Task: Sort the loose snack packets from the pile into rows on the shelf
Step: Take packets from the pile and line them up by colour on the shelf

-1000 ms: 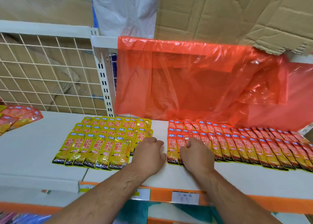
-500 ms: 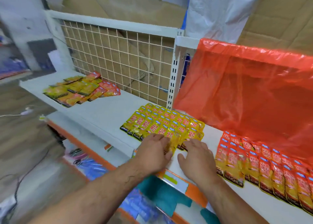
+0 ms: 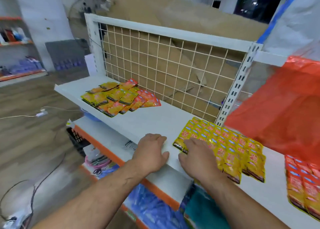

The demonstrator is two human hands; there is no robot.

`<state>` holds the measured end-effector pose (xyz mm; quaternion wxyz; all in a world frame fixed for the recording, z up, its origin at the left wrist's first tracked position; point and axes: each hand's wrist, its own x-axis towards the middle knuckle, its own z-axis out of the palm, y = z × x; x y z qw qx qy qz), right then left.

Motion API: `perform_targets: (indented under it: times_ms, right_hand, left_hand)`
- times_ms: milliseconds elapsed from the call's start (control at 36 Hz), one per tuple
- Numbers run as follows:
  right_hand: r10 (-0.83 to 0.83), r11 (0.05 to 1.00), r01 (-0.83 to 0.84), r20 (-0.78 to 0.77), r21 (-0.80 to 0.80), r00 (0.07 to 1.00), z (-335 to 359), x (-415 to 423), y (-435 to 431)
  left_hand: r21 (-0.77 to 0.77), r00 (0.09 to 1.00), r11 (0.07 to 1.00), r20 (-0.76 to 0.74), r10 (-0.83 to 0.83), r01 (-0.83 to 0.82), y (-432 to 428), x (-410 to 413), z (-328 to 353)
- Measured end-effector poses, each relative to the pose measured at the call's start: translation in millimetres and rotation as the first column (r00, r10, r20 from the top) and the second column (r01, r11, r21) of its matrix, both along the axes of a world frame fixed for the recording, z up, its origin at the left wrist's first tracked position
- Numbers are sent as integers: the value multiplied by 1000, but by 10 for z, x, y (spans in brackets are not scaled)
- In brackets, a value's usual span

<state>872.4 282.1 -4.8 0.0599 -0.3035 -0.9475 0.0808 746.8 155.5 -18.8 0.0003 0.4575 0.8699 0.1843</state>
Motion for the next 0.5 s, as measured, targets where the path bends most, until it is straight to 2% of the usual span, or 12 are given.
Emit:
perform_targets:
  times_ms: [139, 250, 500]
  right_hand:
    - [35, 999, -35, -16, -19, 999, -5, -657, -346]
    - [84, 996, -83, 28, -28, 996, 24, -1114, -545]
    - [158, 986, -156, 48, -57, 986, -9, -1971, -617]
  left_hand:
    - [-18, 999, 999, 34, 36, -36, -374, -539, 0]
    - [-31, 995, 997, 60, 75, -73, -612, -919, -50]
    - [-19, 986, 989, 85, 145, -144, -784, -1631, -155]
